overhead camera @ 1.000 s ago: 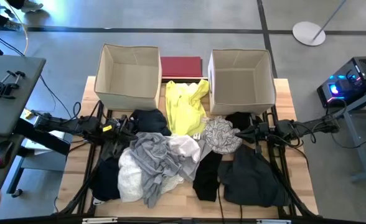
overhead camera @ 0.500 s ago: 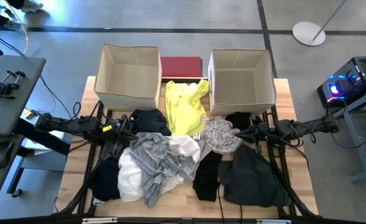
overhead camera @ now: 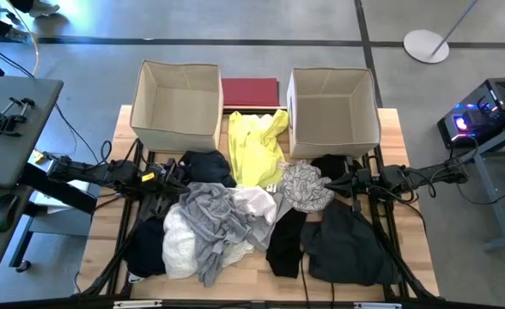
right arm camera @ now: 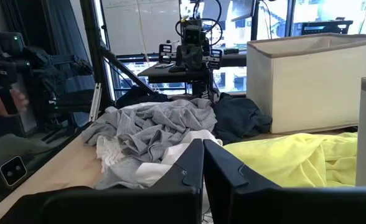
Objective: Sort clothes
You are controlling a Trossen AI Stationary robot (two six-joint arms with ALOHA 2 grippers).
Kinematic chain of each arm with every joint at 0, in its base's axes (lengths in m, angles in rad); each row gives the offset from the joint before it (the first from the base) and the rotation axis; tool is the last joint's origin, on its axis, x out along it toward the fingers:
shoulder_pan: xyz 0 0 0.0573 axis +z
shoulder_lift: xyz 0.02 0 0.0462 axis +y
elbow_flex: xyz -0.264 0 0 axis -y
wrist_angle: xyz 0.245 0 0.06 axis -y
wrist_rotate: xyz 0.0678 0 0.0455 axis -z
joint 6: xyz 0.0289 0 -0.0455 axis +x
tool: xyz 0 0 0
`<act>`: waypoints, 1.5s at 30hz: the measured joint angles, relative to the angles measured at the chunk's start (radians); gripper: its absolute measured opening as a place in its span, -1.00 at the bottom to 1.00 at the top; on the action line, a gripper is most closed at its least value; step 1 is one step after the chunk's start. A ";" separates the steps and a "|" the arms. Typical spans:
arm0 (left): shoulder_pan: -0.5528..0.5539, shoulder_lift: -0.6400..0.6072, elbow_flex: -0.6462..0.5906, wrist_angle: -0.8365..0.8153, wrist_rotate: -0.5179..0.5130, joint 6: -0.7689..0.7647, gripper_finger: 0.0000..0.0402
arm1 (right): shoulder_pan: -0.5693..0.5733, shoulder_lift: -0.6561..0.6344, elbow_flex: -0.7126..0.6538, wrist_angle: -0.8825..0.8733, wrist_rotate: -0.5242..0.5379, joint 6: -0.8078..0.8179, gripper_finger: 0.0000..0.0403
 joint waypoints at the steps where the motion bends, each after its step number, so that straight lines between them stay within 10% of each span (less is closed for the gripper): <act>1: 0.000 0.000 0.000 0.000 0.000 0.000 -1.00 | 0.000 0.000 0.000 0.000 0.000 0.000 -1.00; 11: 0.000 0.000 0.000 0.000 0.000 0.000 -1.00 | 0.000 0.000 0.000 0.010 -0.001 -0.070 -1.00; 18: 0.000 0.000 0.000 0.042 -0.052 0.025 -1.00 | -0.003 0.000 -0.001 0.386 0.052 0.044 -1.00; 25: 0.000 0.000 0.000 0.050 -0.074 -0.010 -1.00 | 0.005 0.061 -0.001 0.752 -0.388 -0.073 -1.00; 32: 0.000 0.000 0.000 0.064 -0.074 -0.014 -1.00 | 0.033 0.256 0.029 1.026 -0.304 -0.163 -1.00; 36: 0.000 0.000 0.000 0.064 -0.077 -0.058 -1.00 | 0.032 0.351 0.162 0.829 -0.115 -0.132 -1.00; 45: 0.000 0.000 0.000 0.063 -0.102 -0.079 -1.00 | 0.032 0.649 0.663 -0.286 0.213 0.200 -0.91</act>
